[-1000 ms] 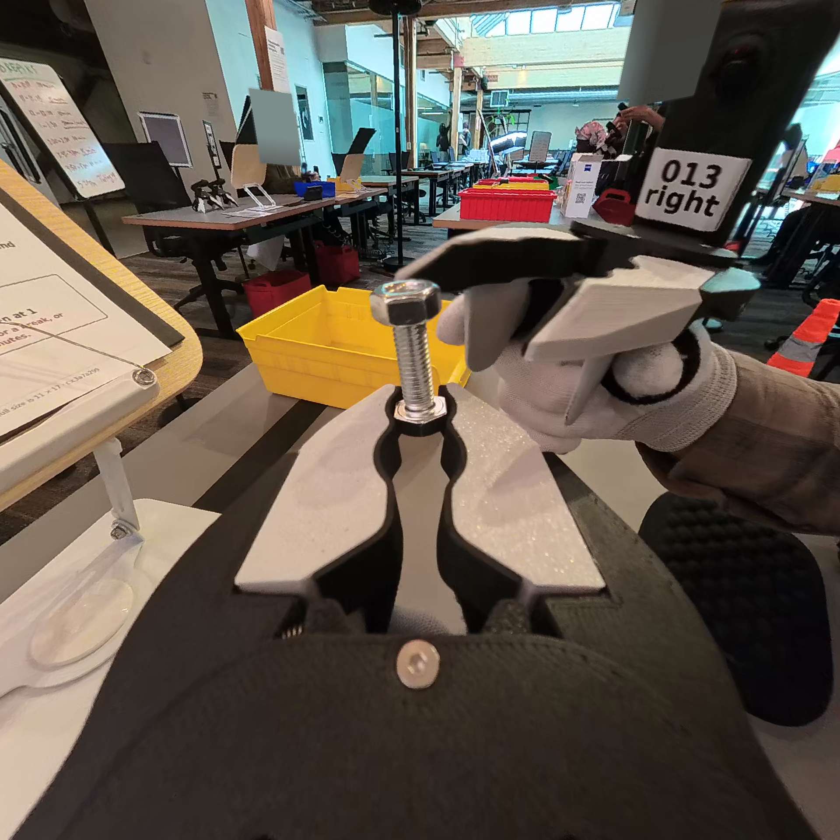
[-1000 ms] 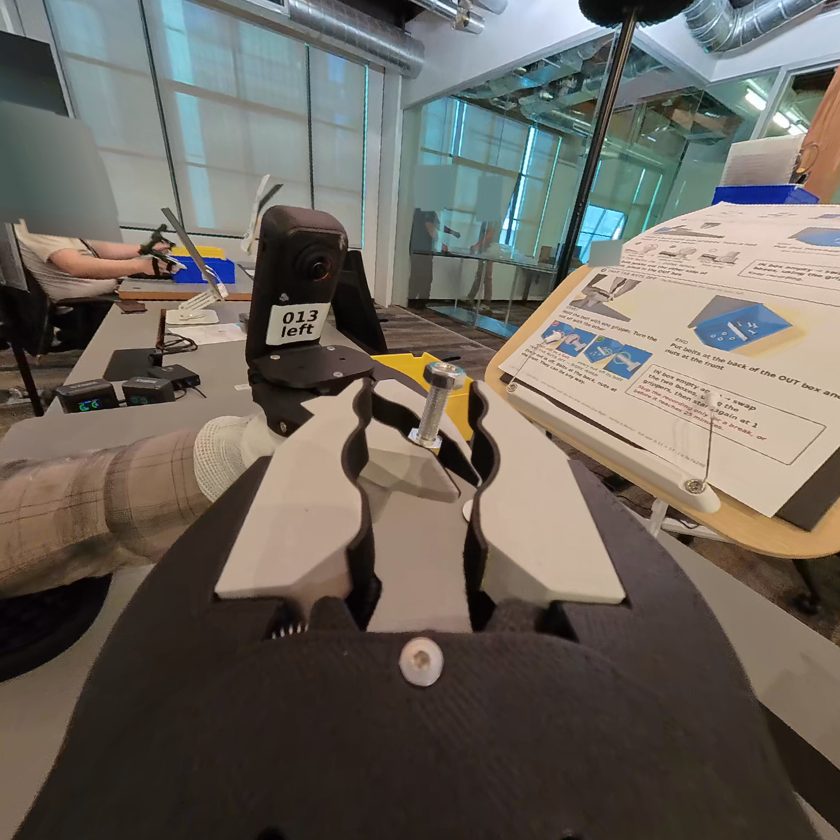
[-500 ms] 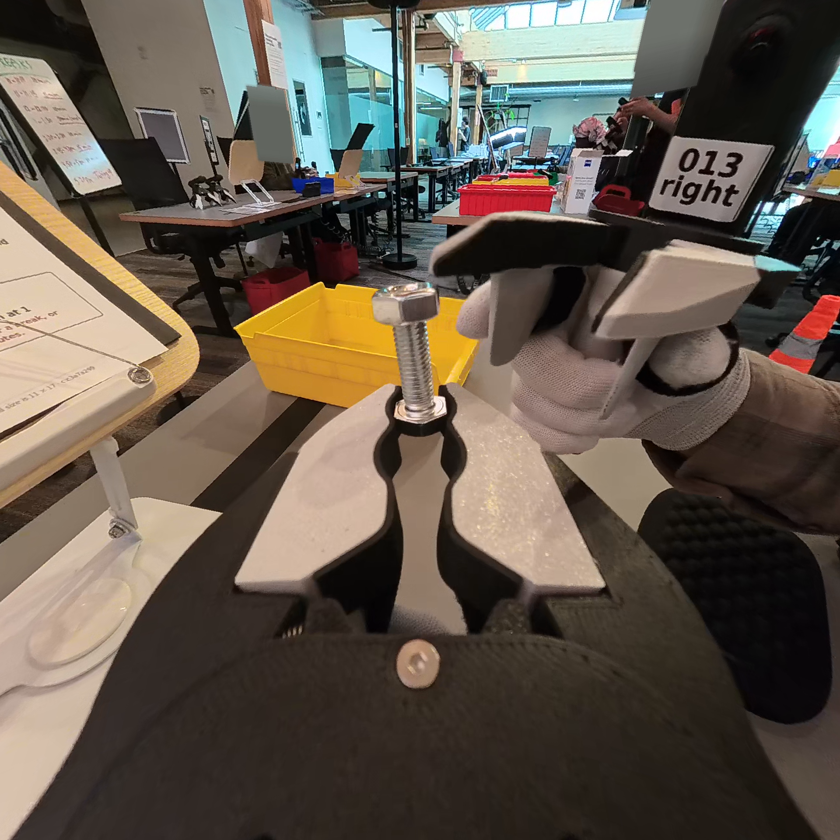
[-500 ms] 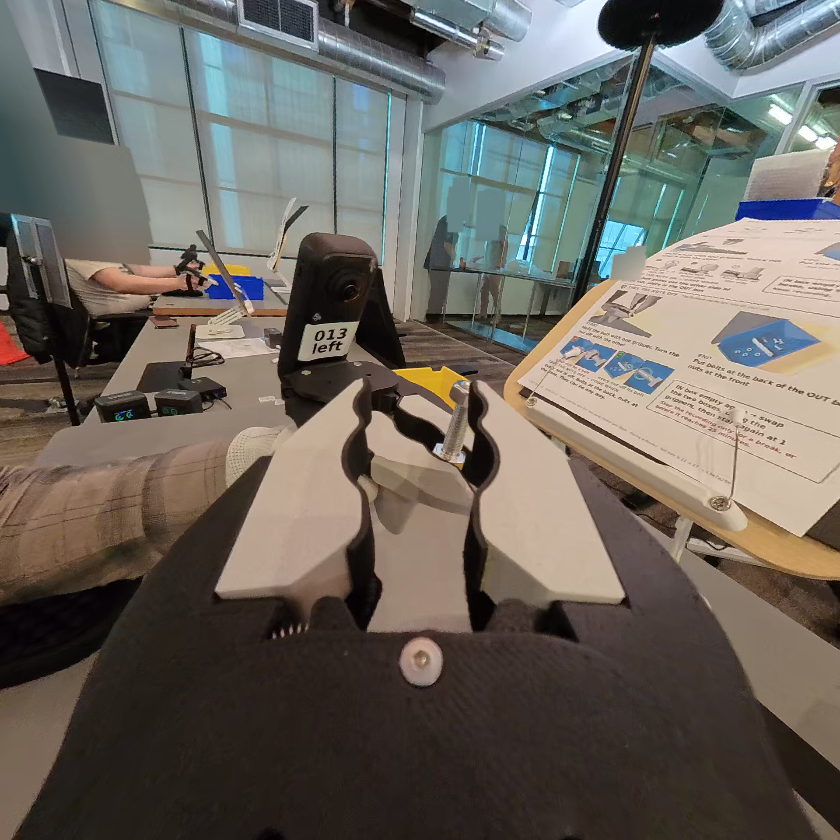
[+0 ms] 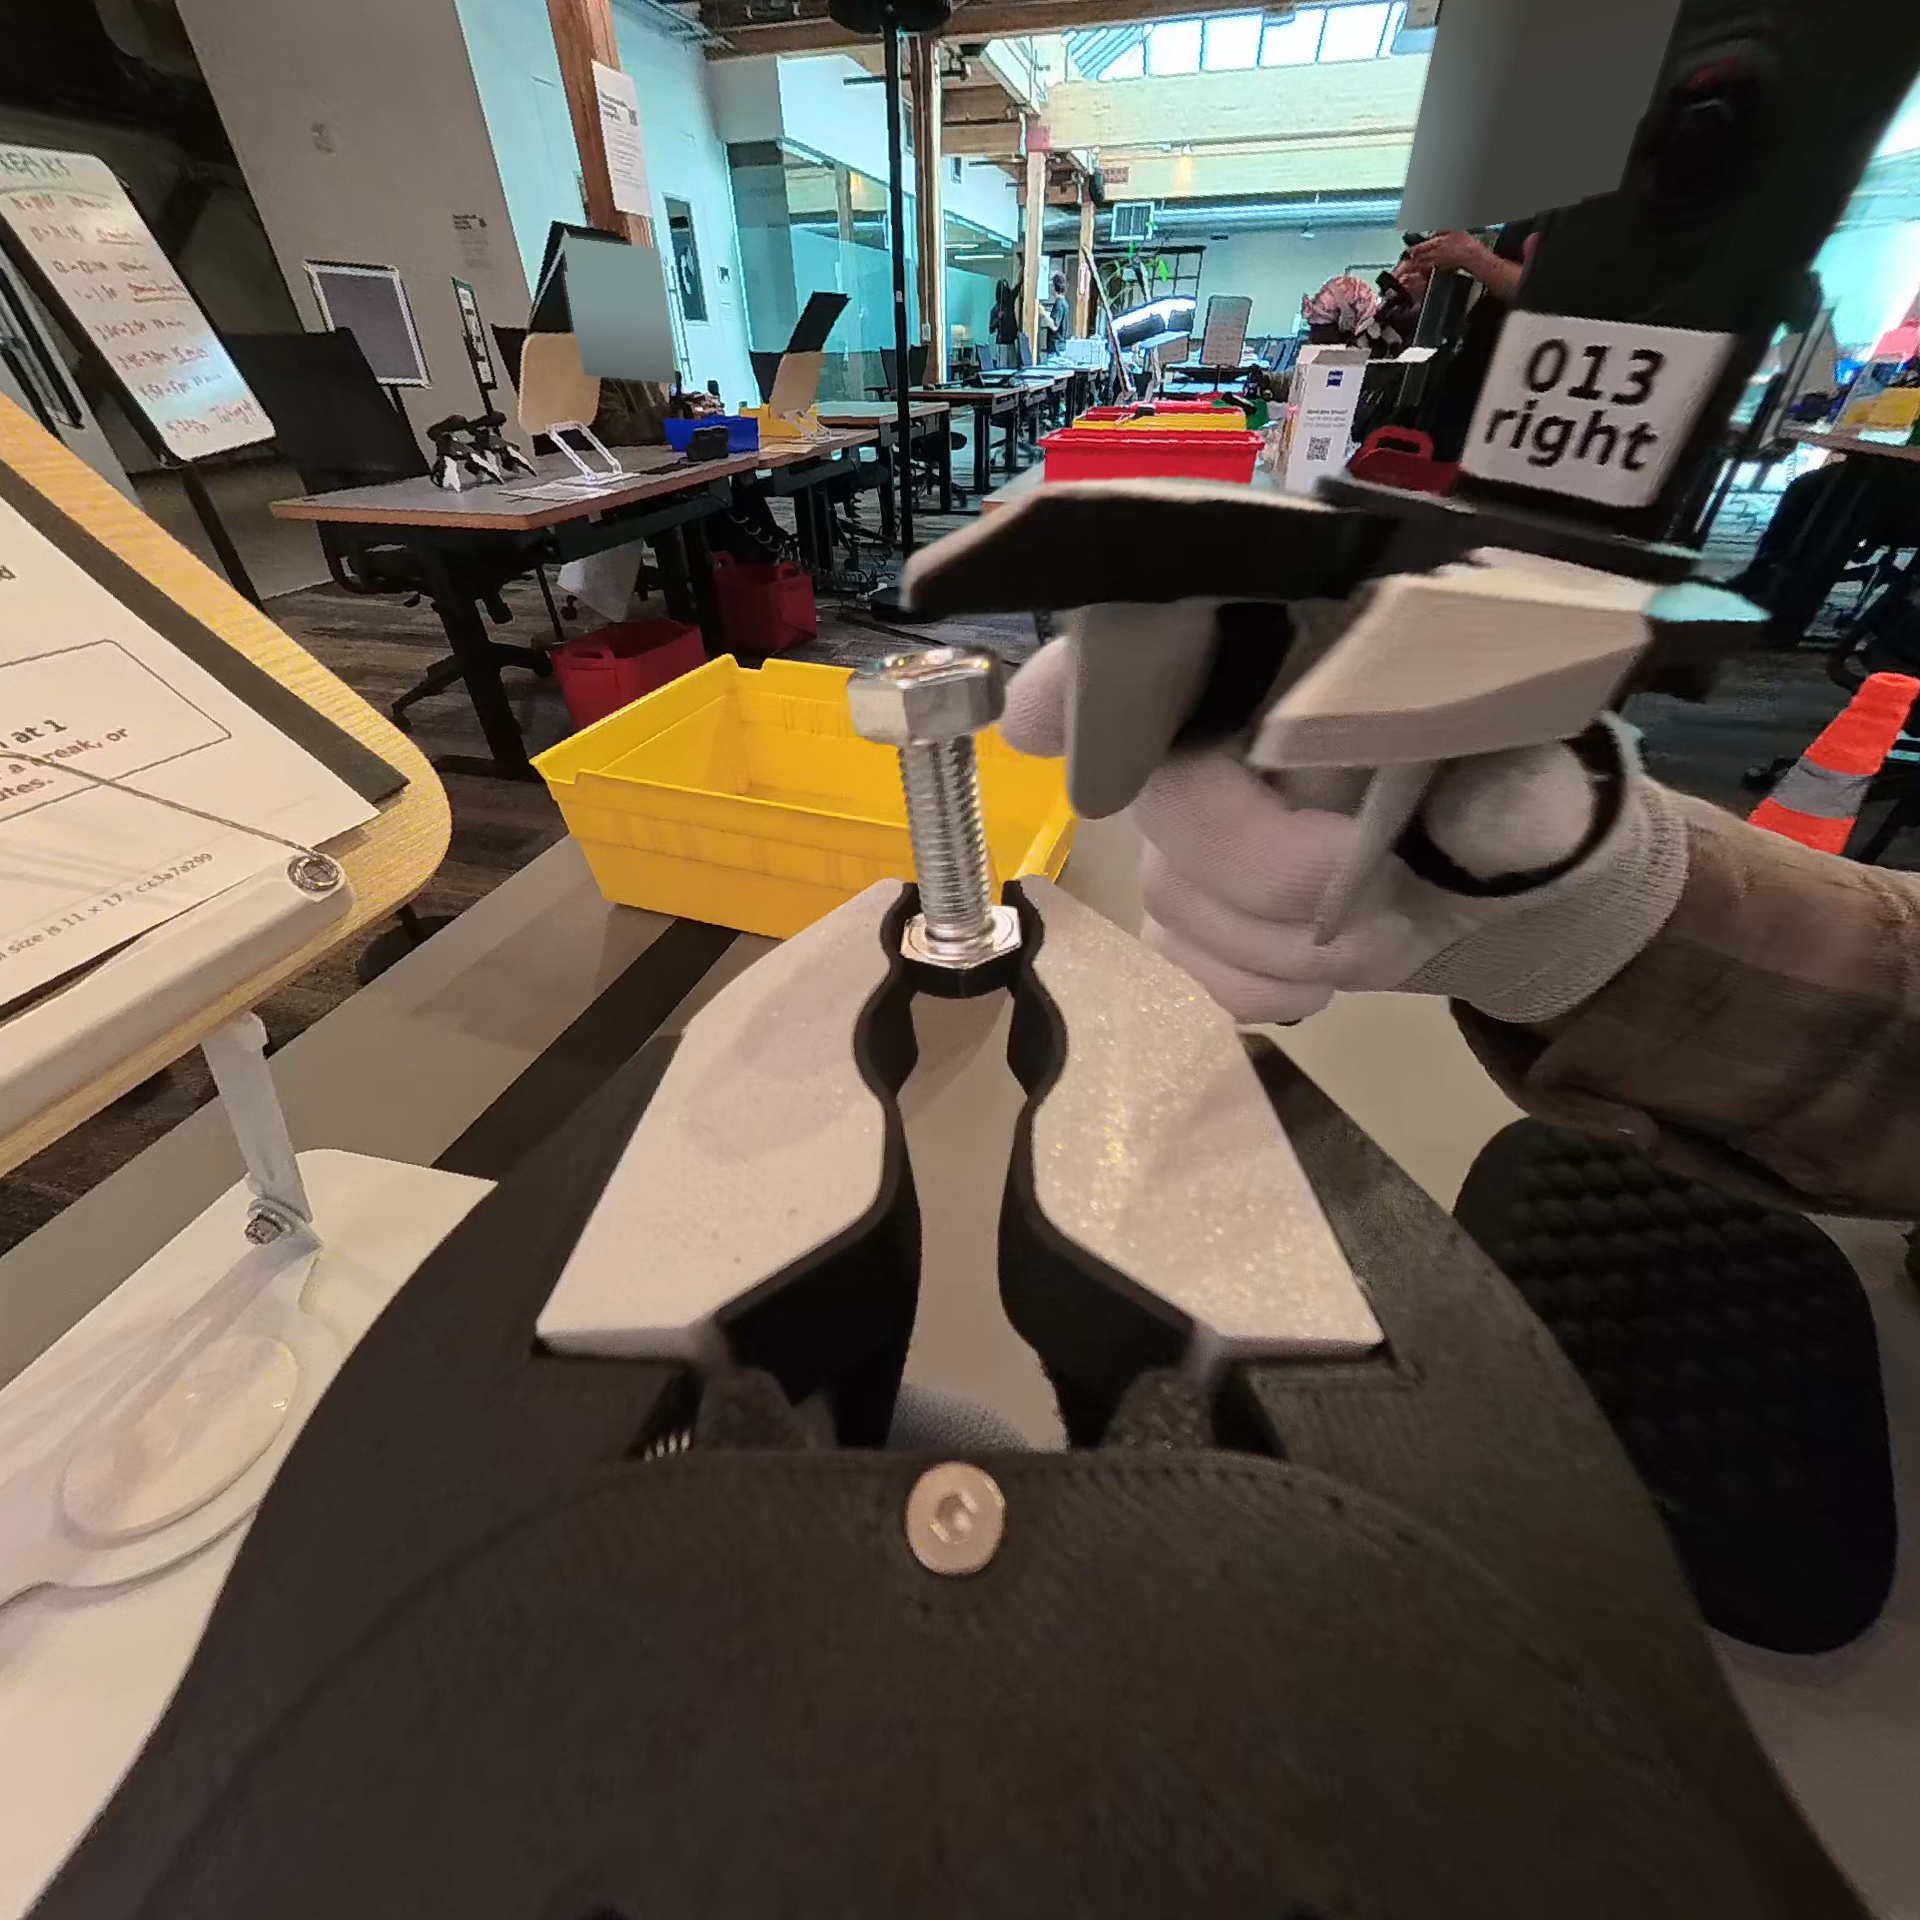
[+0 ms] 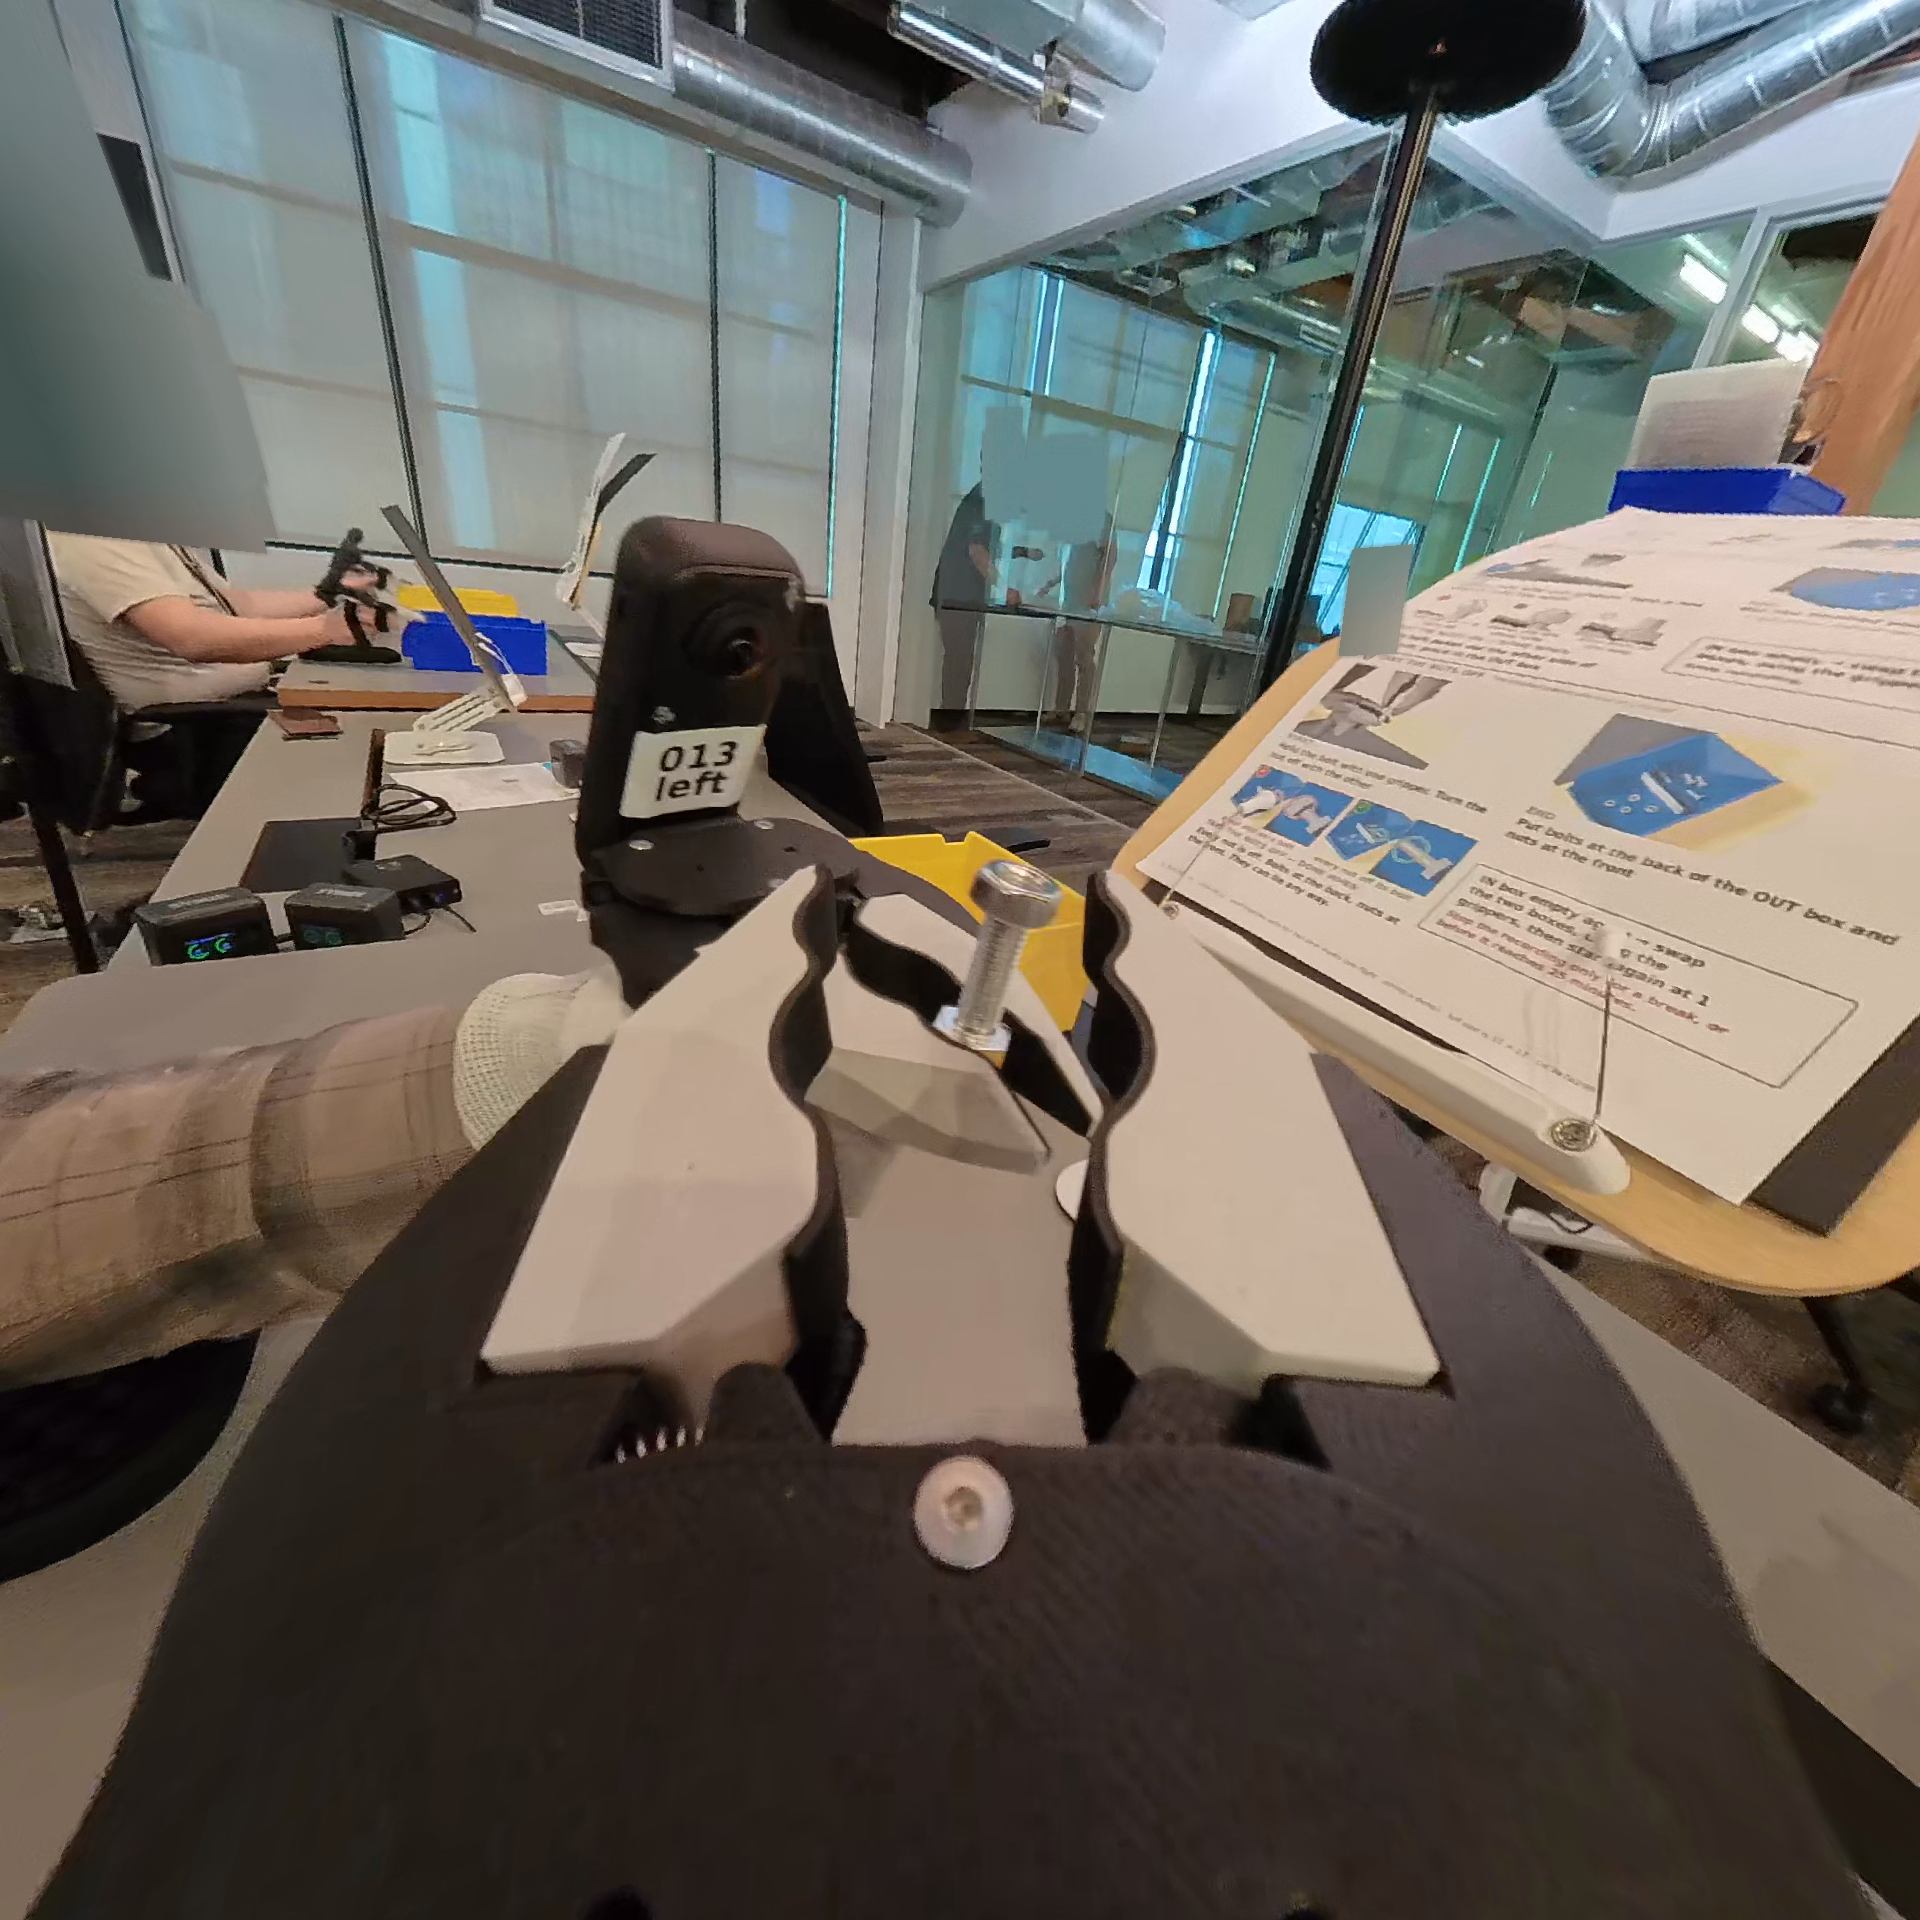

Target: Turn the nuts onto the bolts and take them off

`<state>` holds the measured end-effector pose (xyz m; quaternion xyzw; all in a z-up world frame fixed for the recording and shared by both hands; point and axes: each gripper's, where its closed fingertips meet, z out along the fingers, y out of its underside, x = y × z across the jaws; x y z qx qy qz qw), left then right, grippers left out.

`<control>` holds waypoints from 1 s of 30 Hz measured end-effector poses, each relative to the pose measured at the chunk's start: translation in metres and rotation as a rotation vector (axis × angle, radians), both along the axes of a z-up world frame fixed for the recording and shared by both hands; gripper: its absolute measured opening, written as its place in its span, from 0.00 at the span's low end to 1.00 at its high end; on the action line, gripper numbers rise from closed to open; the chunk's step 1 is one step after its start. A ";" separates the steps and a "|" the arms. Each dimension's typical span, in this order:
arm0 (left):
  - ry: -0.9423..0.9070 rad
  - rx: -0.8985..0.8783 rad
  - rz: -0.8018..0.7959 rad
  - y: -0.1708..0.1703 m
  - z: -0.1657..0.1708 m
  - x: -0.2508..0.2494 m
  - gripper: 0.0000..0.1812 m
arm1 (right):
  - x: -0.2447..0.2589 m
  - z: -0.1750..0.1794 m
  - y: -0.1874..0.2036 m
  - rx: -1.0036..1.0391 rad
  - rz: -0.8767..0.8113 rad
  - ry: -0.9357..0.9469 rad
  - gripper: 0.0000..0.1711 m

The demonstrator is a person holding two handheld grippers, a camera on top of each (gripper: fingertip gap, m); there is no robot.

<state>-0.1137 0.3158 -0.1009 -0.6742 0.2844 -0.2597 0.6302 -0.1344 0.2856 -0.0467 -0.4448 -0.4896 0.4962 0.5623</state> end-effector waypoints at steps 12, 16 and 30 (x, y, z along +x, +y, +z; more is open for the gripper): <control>0.016 0.039 -0.054 -0.010 0.007 0.008 0.08 | -0.009 0.002 -0.002 -0.074 0.160 -0.024 0.10; 0.025 0.042 -0.091 -0.016 0.007 0.011 0.08 | -0.006 0.002 -0.008 -0.034 0.246 -0.055 0.10; 0.062 -0.048 -0.046 -0.008 -0.003 0.013 0.08 | -0.003 -0.007 0.002 0.008 0.185 -0.104 0.10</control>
